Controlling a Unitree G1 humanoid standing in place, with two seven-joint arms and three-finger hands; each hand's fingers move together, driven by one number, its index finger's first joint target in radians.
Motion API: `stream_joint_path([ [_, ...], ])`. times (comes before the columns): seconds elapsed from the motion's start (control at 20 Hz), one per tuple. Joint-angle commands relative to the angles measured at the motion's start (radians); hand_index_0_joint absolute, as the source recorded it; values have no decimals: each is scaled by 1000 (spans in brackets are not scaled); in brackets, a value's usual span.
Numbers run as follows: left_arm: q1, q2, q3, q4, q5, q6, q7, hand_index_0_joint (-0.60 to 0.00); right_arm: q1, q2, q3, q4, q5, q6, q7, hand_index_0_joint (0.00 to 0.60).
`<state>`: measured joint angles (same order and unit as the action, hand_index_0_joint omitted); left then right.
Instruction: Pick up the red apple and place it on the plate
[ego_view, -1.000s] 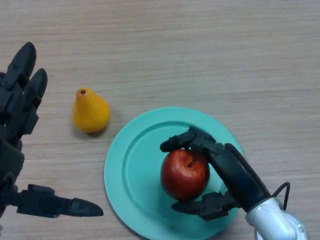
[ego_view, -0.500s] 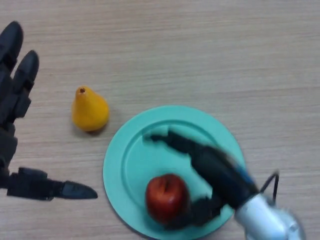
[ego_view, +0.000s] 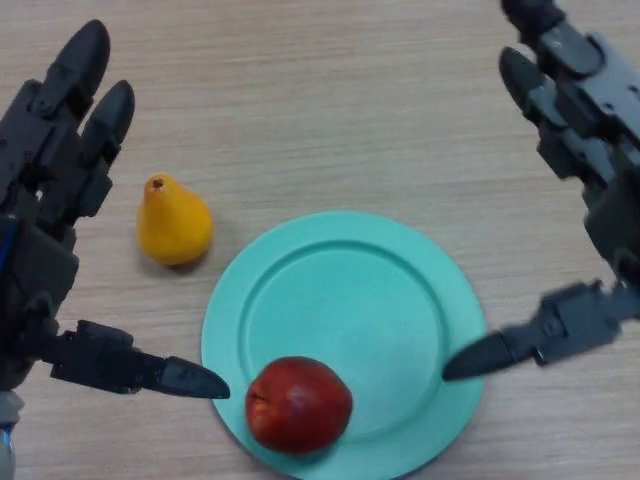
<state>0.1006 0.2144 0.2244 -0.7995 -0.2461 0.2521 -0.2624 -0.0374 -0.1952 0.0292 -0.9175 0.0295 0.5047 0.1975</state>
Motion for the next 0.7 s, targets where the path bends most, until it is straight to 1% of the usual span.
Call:
stream_joint_path([
  [0.05,-1,15,37,-25,10,-134,12,0,15,-3,-25,-36,109,-118,-109,0],
  [0.15,10,10,36,-15,17,-144,20,0,30,-1,-5,-39,158,-122,-170,0],
  [0.25,18,7,37,-11,21,-154,21,0,38,-4,18,-43,164,-127,-196,0],
  [0.4,19,8,44,-8,25,-146,22,0,48,-7,26,-44,163,-133,-197,0],
  [0.55,38,3,53,-15,30,-150,2,0,75,-7,36,-50,151,-159,-190,0],
  [0.65,40,-1,63,-24,29,-145,3,0,85,-10,46,-66,141,-142,-186,0],
  [0.7,37,-1,64,-21,31,-145,4,0,79,-12,35,-66,148,-135,-177,0],
])
